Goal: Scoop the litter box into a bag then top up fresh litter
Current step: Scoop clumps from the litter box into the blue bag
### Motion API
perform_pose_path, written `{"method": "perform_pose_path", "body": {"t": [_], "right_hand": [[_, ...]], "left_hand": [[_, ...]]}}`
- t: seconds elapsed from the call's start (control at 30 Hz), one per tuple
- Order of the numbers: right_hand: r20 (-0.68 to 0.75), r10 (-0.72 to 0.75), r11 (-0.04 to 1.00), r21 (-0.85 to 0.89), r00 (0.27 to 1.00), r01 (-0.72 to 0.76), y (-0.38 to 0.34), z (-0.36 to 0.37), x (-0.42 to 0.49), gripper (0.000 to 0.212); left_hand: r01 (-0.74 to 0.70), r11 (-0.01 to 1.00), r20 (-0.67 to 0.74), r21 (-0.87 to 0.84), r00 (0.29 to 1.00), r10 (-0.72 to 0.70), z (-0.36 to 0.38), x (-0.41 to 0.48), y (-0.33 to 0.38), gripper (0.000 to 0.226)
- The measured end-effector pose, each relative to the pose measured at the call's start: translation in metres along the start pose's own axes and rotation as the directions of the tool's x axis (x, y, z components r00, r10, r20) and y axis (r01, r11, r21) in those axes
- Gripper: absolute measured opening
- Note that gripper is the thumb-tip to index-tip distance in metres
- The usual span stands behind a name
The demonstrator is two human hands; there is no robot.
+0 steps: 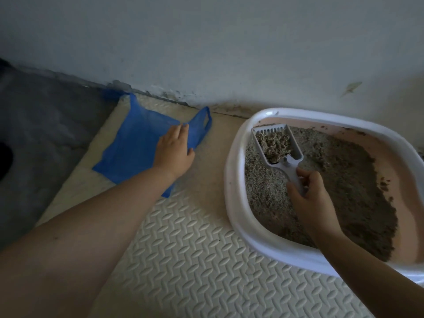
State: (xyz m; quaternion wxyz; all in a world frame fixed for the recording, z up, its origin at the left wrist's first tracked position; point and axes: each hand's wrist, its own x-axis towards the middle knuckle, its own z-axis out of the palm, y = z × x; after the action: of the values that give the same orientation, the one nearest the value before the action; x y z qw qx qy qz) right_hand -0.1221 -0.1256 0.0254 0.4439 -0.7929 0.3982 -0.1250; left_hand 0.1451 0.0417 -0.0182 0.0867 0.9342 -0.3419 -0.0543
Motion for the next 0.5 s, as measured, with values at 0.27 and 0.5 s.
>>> {"method": "perform_pose_path", "body": {"t": [0.27,0.5], "right_hand": [[-0.025,0.023,1.000,-0.016,0.999,-0.024,-0.006,0.015,0.009,0.021],[-0.012,0.017,1.000,-0.020,1.000,-0.017,-0.010,0.016,0.005,0.019]], "left_hand": [[0.062,0.978,0.130,0.199,0.987,-0.089,0.026,0.028,0.006,0.075],[0.026,0.995,-0.061,0.096,0.998,-0.020,0.028,0.023,-0.015,0.050]]}}
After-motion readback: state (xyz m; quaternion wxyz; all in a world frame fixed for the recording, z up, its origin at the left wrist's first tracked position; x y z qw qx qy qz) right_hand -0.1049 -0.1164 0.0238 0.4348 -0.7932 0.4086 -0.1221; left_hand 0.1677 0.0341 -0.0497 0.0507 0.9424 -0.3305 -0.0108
